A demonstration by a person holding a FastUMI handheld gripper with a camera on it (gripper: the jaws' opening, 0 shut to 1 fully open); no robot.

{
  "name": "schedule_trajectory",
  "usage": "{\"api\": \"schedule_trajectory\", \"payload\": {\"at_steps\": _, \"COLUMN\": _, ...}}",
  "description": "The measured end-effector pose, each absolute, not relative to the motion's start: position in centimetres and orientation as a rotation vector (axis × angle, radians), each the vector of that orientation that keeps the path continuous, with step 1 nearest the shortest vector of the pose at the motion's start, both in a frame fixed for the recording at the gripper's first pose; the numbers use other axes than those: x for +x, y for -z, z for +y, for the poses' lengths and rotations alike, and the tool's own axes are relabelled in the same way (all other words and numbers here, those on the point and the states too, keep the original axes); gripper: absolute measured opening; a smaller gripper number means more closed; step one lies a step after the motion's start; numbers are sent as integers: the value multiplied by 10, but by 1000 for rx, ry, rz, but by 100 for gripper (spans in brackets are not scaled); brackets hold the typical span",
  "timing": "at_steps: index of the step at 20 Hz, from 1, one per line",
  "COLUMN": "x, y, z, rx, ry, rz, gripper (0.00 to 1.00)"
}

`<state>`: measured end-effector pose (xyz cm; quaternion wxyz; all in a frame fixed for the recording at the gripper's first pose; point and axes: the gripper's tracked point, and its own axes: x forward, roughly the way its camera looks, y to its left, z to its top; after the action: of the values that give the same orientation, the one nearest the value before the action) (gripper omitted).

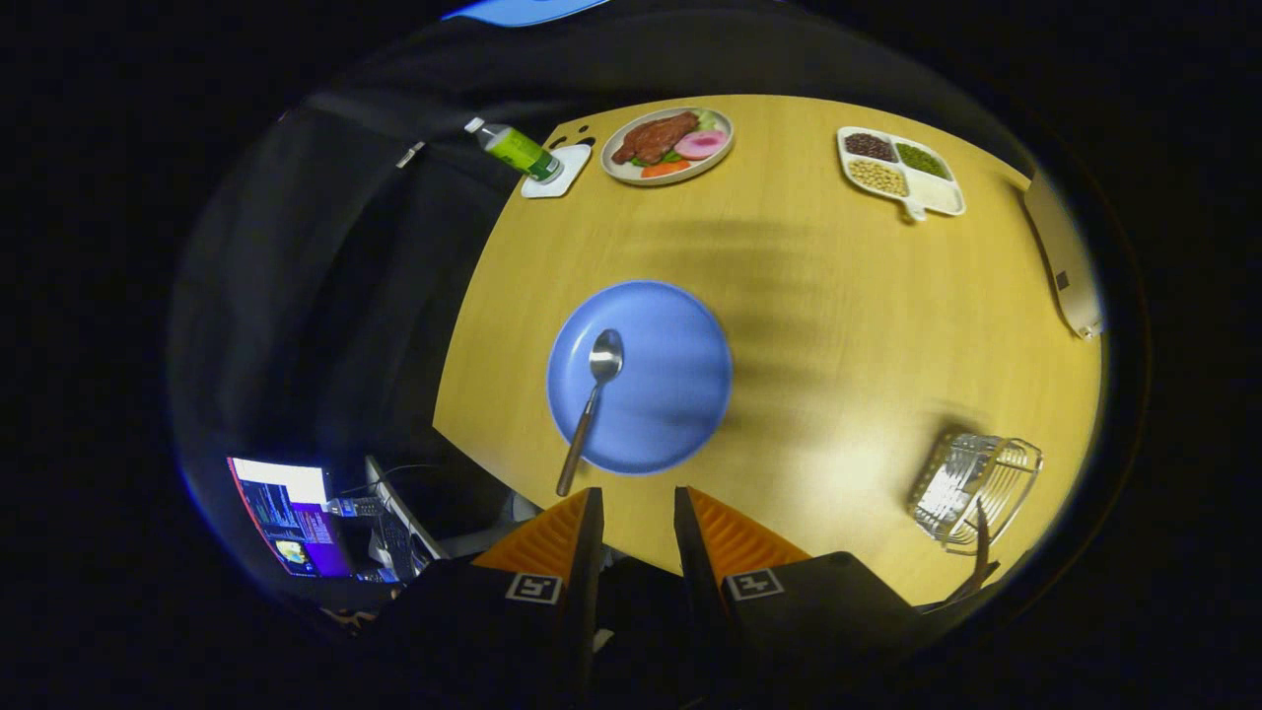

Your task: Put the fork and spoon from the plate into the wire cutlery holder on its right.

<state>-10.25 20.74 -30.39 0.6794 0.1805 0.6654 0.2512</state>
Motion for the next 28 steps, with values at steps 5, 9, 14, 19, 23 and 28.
{"api": "schedule_trajectory", "payload": {"at_steps": 5, "x": -93, "y": 346, "z": 277, "rx": 408, "ry": -541, "rz": 1553, "gripper": 46}}
{"api": "schedule_trajectory", "payload": {"at_steps": 9, "x": -93, "y": 375, "z": 309, "rx": 385, "ry": -504, "rz": 1601, "gripper": 46}}
{"api": "schedule_trajectory", "payload": {"at_steps": 14, "x": -99, "y": 412, "z": 319, "rx": 317, "ry": -446, "rz": 1648, "gripper": 46}}
{"api": "schedule_trajectory", "payload": {"at_steps": 19, "x": -107, "y": 434, "z": 324, "rx": 273, "ry": -397, "rz": 1676, "gripper": 41}}
{"api": "schedule_trajectory", "payload": {"at_steps": 23, "x": -109, "y": 430, "z": 319, "rx": 347, "ry": -451, "rz": 1684, "gripper": 9}}
{"api": "schedule_trajectory", "payload": {"at_steps": 28, "x": -96, "y": 390, "z": 291, "rx": 486, "ry": -514, "rz": 1608, "gripper": 9}}
